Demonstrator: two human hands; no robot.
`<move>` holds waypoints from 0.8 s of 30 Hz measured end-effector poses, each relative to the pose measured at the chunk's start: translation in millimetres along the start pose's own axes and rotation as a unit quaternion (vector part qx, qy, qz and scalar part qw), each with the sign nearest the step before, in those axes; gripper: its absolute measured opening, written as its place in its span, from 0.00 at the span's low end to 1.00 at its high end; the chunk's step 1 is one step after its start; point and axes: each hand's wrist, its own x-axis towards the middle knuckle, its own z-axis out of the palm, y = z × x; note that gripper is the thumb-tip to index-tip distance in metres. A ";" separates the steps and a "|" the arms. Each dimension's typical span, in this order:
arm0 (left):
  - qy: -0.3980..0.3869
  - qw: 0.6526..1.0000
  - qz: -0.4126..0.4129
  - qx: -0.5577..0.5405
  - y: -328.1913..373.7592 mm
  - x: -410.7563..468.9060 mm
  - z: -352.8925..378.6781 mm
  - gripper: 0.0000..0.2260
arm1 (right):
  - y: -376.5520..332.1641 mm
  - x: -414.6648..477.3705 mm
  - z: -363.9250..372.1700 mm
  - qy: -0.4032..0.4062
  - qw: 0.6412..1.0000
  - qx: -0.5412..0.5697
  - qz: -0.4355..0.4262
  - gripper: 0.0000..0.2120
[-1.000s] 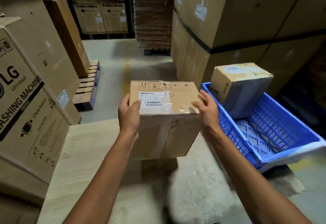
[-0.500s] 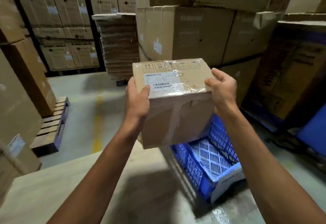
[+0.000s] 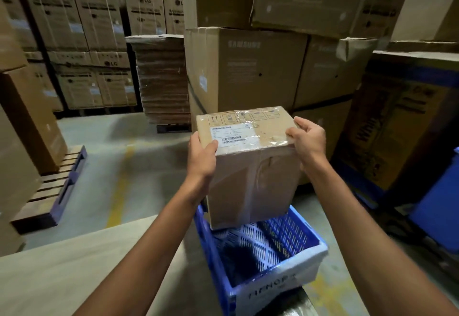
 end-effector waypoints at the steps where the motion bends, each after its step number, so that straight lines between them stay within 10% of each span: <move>1: 0.003 1.000 -0.012 0.006 -8.7 1.2 6.1 0.12 | 11.1 6.6 -2.4 -0.007 1.000 -0.006 0.012 0.26; 12: 0.053 0.990 -0.108 0.069 -115.2 8.2 38.2 0.19 | 116.6 37.3 3.6 -0.097 0.981 -0.114 0.123 0.07; 24: 0.065 0.986 -0.083 0.133 -188.4 -2.5 33.1 0.25 | 173.3 42.3 -0.3 -0.253 0.950 -0.089 0.158 0.31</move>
